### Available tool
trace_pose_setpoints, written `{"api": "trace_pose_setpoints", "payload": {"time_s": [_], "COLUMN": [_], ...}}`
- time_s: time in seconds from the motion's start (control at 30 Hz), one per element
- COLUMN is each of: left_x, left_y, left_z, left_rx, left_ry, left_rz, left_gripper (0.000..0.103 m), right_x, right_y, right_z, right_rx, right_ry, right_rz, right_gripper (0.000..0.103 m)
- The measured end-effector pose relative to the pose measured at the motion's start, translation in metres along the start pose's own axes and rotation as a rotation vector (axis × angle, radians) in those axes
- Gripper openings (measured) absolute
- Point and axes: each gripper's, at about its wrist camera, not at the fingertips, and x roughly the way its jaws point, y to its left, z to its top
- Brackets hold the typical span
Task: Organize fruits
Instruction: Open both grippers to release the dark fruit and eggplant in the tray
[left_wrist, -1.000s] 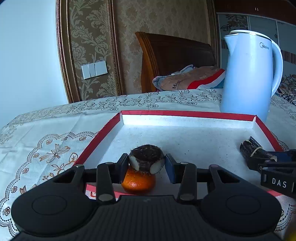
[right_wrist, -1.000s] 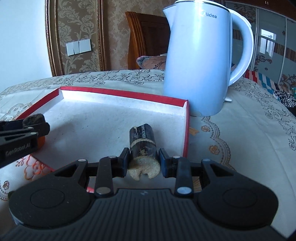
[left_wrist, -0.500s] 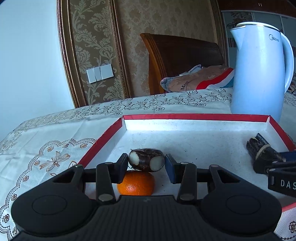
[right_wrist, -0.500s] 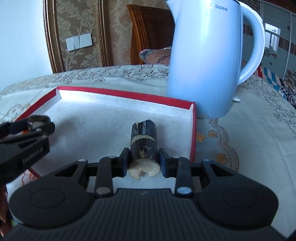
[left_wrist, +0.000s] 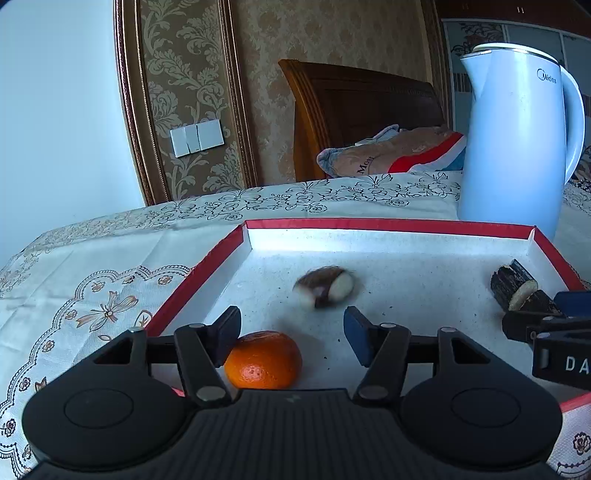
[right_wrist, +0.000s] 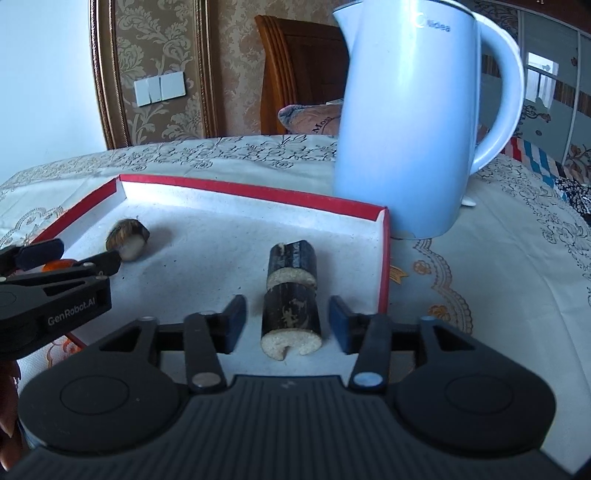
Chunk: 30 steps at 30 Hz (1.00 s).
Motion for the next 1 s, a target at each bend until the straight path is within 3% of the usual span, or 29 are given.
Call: {"api": "trace_pose_setpoints", "payload": {"time_s": [0.13, 0.3, 0.47, 0.57, 1.0], "left_x": [-0.003, -0.006, -0.009, -0.01, -0.037], "left_y": [0.002, 0.006, 0.007, 0.01, 0.023], "left_z": [-0.002, -0.005, -0.009, -0.01, -0.022], "left_rx": [-0.002, -0.006, 0.004, -0.008, -0.032], "left_ry": [0.001, -0.001, -0.004, 0.003, -0.026], "left_rz": [-0.004, -0.004, 0.001, -0.005, -0.024], "left_gripper": [0.062, 0.062, 0.063, 0.072, 0.072], "right_x": [-0.005, -0.015, -0.029, -0.034, -0.048], "right_y": [-0.001, -0.001, 0.005, 0.004, -0.005], "right_z": [-0.001, -0.007, -0.014, -0.017, -0.029], "right_rx": [0.006, 0.003, -0.027, -0.021, 0.028], "right_ry": [-0.019, -0.062, -0.117, -0.138, -0.156], "right_rz": [-0.012, 0.014, 0.002, -0.018, 0.004], "right_gripper": [0.071, 0.081, 0.101, 0.101, 0.101]}}
